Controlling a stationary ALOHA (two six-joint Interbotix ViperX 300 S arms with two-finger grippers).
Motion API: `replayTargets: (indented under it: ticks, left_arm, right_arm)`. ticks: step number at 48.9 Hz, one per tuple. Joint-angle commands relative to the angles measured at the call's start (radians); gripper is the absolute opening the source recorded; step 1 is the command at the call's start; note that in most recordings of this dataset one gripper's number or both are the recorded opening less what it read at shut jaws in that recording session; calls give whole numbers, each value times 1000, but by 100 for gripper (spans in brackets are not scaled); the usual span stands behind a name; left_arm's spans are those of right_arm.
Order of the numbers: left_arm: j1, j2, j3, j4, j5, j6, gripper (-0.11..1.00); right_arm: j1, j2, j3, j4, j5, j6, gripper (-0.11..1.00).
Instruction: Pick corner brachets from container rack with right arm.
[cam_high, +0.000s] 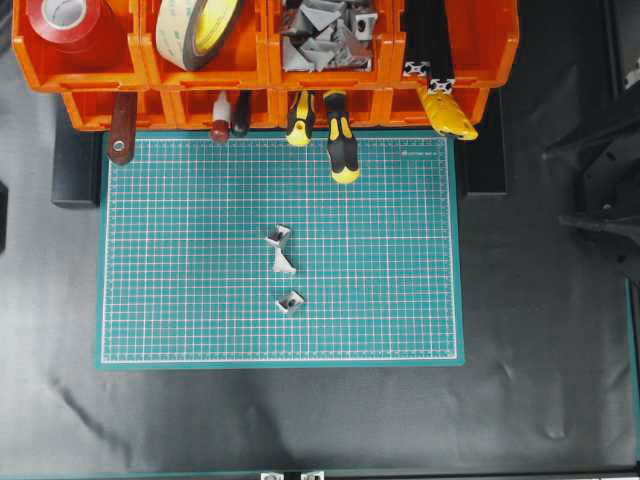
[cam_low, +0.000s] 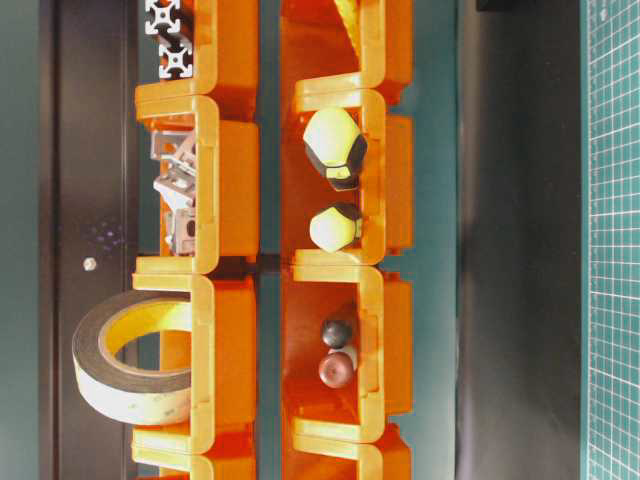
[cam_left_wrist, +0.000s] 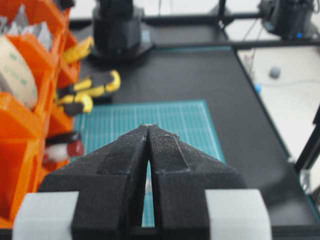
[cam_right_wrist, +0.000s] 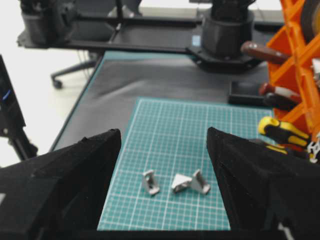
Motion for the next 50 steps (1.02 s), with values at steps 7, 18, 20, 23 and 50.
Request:
replayTargets:
  ticks: [7, 18, 20, 23, 50]
  left_arm:
    - [-9, 6, -11, 2, -37, 2, 1]
    - [-8, 11, -6, 2, -37, -8, 1]
    - [-8, 11, -6, 2, -37, -8, 1]
    - [-9, 11, -6, 2, -37, -9, 1]
    - [-9, 20, 14, 2, -48, -15, 1]
  right_arm:
    - [-23, -35, -8, -2, 2, 0, 68]
    - [-44, -61, 3, -2, 2, 2, 68]
    - [-51, -67, 8, -2, 2, 2, 68]
    - [-58, -77, 12, -2, 3, 0, 68]
    - [-100, -103, 43, -2, 5, 0, 68]
